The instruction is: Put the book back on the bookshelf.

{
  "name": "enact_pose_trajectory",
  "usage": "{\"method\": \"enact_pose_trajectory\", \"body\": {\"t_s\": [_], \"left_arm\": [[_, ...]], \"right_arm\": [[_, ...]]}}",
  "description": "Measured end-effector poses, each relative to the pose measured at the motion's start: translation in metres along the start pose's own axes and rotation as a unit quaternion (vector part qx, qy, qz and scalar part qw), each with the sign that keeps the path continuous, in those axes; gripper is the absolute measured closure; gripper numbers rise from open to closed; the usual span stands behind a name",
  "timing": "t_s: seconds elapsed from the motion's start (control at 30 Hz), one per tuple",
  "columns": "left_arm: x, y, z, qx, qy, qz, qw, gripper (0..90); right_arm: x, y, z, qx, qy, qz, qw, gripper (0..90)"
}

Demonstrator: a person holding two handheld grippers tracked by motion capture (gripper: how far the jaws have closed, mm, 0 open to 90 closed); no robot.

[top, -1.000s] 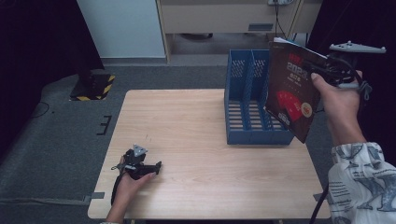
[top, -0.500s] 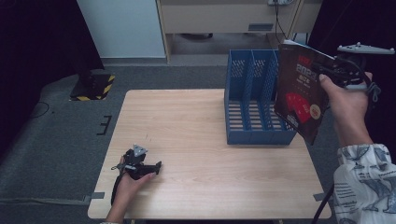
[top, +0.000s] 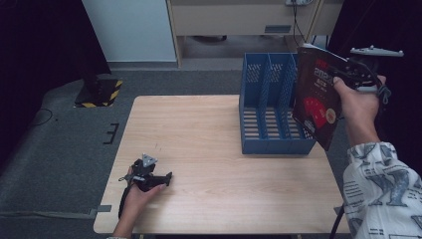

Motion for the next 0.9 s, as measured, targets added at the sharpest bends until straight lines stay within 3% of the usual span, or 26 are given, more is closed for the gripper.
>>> {"method": "enact_pose_trajectory", "body": {"t_s": [0.47,0.9], "left_arm": [[0.000,0.000,0.000,0.000,-0.001,0.001,1.0000,0.0],[0.000,-0.001,-0.001,0.000,-0.001,0.002,1.0000,0.0]], "right_arm": [[0.002,-0.002,-0.028,-0.007,0.008,-0.028,0.9995,87.0],[0.005,0.000,-0.043,-0.008,0.017,-0.032,0.9993,87.0]]}}
Point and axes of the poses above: each handheld gripper's, and its own axes: z roughly backward along the jaws, y roughly out of its underside, x roughly to its left, the point moved 3 cm from there along -z, roughly forward along the jaws, and after that the axes turned 4 degrees about -z, right-handed, at the moved point
